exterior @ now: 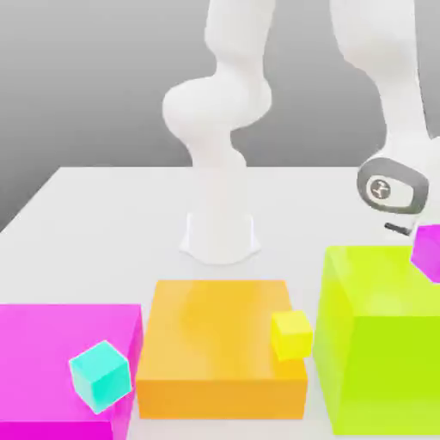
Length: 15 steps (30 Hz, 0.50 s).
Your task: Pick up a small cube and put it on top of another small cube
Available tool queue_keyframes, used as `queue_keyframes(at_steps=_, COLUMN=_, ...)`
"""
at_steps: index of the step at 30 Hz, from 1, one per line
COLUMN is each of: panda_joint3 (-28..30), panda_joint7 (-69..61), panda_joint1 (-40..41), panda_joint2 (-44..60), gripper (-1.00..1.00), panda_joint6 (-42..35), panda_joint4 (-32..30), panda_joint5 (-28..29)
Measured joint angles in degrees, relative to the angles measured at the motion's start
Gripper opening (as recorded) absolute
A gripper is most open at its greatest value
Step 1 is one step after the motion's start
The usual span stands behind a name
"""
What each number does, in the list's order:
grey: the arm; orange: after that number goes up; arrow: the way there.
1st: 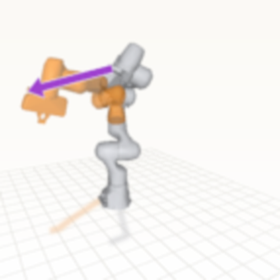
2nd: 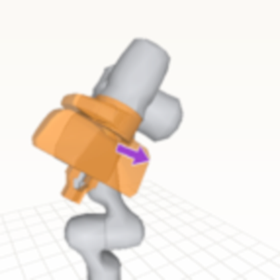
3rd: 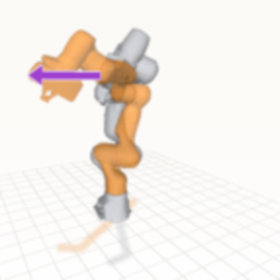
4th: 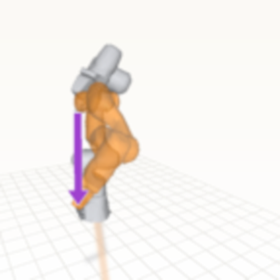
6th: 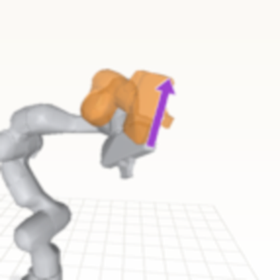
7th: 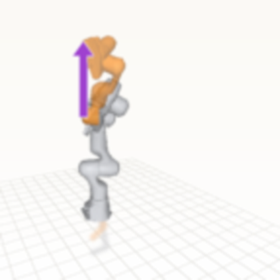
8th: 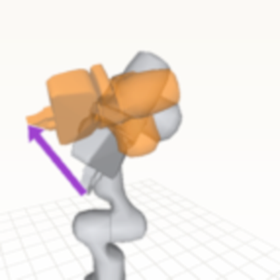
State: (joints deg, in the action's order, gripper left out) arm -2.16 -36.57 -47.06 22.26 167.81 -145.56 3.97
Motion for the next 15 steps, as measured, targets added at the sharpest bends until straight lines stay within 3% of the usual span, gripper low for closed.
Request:
queue_keyframes(at_steps=7, panda_joint3=0.1, panda_joint7=0.0, panda_joint1=-0.1, panda_joint2=0.1, gripper=-1.00, panda_joint6=-0.1, panda_joint4=0.0, panda_joint5=0.1)
queue_keyframes(at_steps=15, panda_joint3=-2.2, panda_joint7=1.8, panda_joint1=0.4, panda_joint2=-11.2, gripper=-1.00, panda_joint6=-10.7, panda_joint4=-0.4, panda_joint5=-4.0)
